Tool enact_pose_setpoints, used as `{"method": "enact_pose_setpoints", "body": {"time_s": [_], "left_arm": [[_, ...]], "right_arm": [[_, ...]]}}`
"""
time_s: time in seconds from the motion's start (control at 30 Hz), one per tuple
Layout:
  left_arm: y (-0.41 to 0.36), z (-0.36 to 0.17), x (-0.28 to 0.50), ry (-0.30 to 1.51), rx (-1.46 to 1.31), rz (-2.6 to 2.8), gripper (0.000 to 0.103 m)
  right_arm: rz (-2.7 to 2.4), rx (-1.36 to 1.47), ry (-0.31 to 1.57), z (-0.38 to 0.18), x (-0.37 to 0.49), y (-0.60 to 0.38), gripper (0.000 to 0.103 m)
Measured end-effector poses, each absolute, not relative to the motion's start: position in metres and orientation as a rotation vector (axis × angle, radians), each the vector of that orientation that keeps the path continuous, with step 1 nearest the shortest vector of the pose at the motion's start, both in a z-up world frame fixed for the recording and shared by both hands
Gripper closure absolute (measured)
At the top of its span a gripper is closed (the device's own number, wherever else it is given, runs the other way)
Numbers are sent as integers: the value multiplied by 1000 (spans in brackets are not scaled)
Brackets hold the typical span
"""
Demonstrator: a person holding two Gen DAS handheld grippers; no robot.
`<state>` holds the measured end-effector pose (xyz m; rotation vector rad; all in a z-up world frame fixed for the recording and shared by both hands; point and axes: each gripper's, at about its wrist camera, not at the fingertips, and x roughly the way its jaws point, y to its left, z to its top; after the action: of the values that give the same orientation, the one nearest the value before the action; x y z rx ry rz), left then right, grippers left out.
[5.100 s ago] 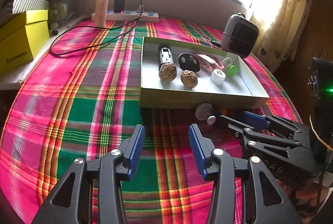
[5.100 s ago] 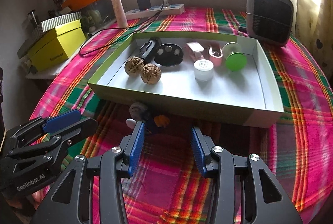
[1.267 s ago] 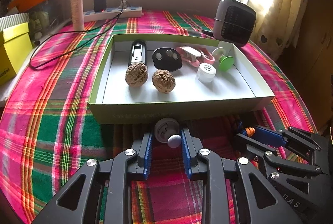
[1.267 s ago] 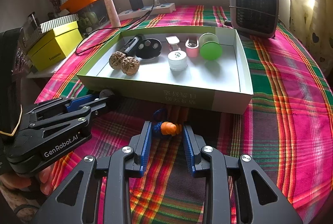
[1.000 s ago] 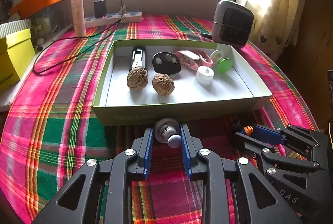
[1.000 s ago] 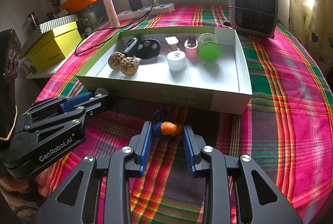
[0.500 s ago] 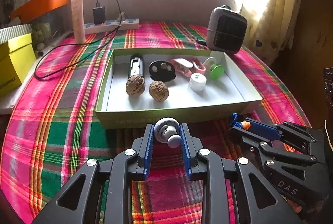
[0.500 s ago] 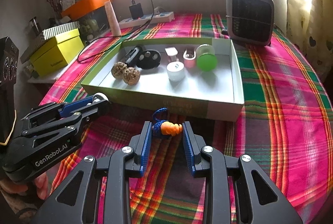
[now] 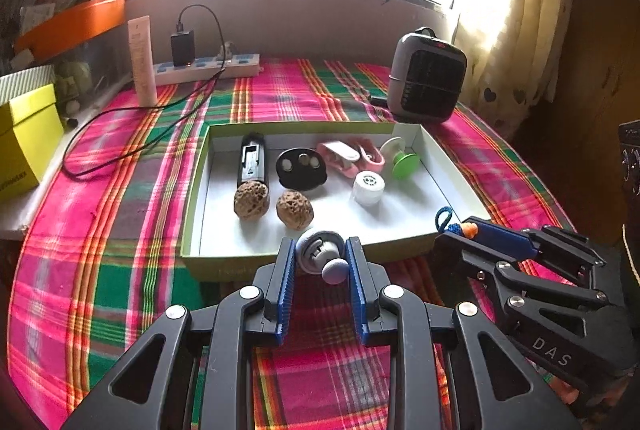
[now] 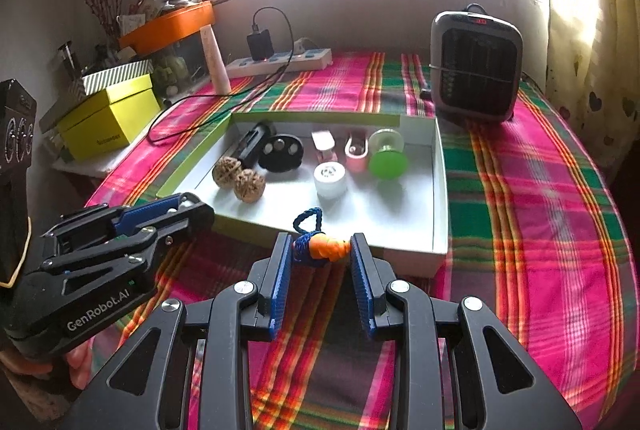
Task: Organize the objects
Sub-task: 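Grasp the white knob with the left tool and carry both items over the box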
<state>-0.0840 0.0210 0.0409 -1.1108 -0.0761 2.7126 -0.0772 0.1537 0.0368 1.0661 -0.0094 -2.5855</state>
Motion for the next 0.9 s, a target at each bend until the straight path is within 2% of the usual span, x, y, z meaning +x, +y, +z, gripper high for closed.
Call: {"method": "enact_pose_setpoints", "body": {"time_s": [0.9], "left_arm": [[40,37,-144,-68,-1144,2650,80]], "right_arm": [[-2641,1138,12,32,-139,174,72]]}}
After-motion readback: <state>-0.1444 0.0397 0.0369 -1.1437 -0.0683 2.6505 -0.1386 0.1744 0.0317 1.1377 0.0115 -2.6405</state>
